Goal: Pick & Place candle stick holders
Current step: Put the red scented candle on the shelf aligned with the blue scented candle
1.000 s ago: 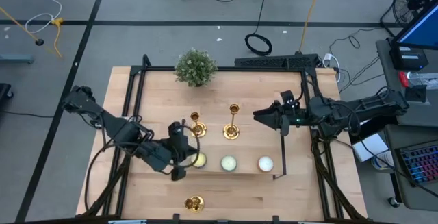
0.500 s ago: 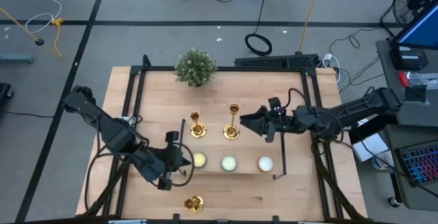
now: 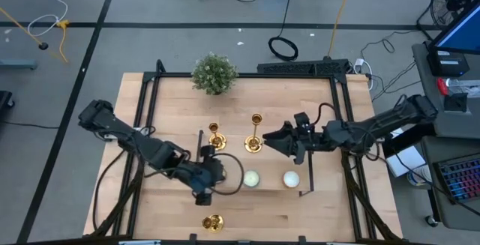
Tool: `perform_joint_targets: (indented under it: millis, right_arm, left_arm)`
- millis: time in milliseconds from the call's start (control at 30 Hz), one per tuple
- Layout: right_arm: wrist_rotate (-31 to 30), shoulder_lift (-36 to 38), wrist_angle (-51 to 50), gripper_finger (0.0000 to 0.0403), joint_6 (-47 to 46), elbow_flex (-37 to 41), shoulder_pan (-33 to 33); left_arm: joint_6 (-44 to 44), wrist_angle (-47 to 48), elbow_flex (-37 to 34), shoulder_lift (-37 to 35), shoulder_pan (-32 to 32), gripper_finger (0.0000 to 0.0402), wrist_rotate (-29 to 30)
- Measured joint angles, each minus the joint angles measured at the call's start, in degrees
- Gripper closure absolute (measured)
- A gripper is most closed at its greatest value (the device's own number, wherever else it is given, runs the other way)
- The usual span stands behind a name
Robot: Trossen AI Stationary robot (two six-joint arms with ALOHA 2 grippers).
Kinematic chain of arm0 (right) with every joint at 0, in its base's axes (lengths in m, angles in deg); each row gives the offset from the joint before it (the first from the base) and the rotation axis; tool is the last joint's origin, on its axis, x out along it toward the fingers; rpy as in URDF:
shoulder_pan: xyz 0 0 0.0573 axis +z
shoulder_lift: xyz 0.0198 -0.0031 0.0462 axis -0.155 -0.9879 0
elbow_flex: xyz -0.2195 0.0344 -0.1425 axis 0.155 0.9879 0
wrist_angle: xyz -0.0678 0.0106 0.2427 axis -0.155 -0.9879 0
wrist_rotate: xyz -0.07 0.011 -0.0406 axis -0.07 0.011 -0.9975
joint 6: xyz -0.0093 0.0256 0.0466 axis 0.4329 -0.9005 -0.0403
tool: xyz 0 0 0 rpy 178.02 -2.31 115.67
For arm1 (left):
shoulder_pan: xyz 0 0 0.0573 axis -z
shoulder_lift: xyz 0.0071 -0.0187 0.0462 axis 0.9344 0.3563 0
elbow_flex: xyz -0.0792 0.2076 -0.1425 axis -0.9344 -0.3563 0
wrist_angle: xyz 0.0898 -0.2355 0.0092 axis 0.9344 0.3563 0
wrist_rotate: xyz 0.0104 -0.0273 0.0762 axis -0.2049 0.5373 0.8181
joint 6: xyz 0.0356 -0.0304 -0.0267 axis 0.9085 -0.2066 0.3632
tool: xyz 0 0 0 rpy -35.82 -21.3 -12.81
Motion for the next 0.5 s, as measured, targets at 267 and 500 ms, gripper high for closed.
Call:
perform_joint_targets:
  millis: [267,500]
  right_arm:
    - [0.54,0.29,-0.59,0.0232,-1.27,0.00,3.40]
    - [1.94,-1.22,-1.56,0.0237,-5.15,0.02,9.08]
  left_arm:
    - [-0.52,-6.47,2.46,0.22,0.74,0.0402,6.34]
    - [-0.26,-4.89,11.29,0.13,4.45,0.0402,17.29]
